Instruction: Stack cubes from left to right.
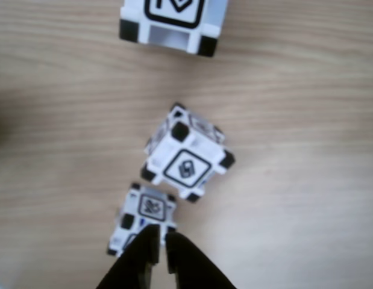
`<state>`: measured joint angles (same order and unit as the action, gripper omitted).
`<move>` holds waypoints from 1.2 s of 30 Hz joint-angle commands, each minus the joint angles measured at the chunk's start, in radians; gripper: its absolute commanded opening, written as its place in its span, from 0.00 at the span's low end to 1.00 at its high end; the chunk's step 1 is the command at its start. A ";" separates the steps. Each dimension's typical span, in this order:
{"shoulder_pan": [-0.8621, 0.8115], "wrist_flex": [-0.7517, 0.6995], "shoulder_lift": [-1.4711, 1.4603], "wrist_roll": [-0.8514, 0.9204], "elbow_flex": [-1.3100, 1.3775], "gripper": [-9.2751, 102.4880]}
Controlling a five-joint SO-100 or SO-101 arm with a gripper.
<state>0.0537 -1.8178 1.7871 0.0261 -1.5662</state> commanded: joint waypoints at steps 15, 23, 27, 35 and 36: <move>0.041 0.000 0.015 -0.046 0.023 0.08; 0.183 0.002 0.006 -0.066 0.023 0.08; 0.258 0.003 0.002 -0.087 0.023 0.08; 0.336 0.077 -0.101 -0.137 0.023 0.08; 0.330 0.080 -0.124 -0.133 0.023 0.08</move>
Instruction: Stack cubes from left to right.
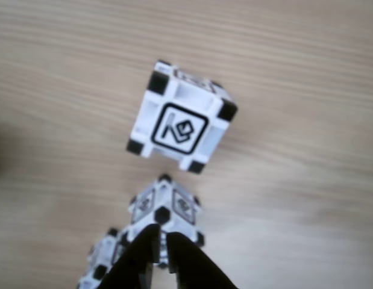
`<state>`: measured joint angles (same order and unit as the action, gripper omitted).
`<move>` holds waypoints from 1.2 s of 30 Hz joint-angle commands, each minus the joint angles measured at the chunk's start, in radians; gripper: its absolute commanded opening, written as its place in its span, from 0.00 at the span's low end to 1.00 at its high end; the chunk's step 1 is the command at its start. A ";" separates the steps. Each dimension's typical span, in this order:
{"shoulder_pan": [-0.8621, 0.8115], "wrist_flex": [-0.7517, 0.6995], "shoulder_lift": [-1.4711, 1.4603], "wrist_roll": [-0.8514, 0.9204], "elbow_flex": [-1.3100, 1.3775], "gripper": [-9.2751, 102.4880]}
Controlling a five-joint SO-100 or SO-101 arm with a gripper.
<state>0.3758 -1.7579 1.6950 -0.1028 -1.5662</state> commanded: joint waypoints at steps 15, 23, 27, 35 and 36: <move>0.012 0.106 -0.110 0.054 0.026 0.22; 0.014 0.104 -0.110 -0.107 0.025 0.36; 0.002 0.104 -0.110 -0.026 0.025 0.50; 0.014 0.087 -0.110 -0.187 0.000 0.55; 0.014 0.087 -0.110 -0.202 -0.011 0.56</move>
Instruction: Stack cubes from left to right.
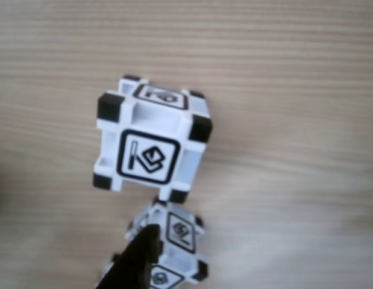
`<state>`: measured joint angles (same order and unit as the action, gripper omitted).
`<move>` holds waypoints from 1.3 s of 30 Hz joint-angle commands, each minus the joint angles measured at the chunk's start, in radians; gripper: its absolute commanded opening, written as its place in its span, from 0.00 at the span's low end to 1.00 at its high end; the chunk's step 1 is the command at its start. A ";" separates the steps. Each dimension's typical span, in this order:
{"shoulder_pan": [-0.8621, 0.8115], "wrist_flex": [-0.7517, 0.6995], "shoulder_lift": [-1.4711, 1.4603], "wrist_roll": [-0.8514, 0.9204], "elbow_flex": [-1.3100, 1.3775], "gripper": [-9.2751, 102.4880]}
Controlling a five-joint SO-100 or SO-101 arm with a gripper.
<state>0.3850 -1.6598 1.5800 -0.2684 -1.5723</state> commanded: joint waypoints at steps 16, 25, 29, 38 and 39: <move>0.058 -0.028 0.003 -0.121 -0.097 0.55; 0.127 -0.087 0.002 -0.232 -0.097 0.57; 0.127 -0.089 0.002 -0.253 -0.097 0.57; 0.129 -0.087 -0.086 -0.295 -0.097 0.58; 0.129 -0.087 -0.087 -0.290 -0.097 0.58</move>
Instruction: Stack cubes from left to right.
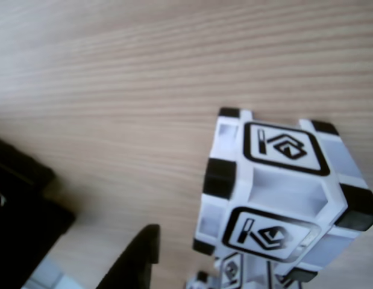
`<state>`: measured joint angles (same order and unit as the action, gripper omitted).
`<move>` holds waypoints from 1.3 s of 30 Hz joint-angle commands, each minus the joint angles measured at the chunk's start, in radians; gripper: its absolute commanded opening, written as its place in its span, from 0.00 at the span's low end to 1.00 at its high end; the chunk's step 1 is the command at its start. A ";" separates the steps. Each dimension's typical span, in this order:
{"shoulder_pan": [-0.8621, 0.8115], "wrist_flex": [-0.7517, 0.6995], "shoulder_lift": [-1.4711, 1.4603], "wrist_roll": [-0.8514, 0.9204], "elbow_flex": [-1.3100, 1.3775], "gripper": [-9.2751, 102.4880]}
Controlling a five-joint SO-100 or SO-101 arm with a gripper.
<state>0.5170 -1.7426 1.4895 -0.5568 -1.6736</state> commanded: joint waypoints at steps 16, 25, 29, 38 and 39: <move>-0.021 0.002 -0.087 0.035 0.006 0.55; -0.021 0.009 -0.115 0.067 0.006 0.54; -0.023 0.011 -0.117 0.084 0.008 0.55; -0.023 0.012 -0.173 0.083 0.018 0.48; -0.023 0.012 -0.181 0.081 0.018 0.48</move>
<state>0.5047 -1.7334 1.3131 -0.4740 -1.6736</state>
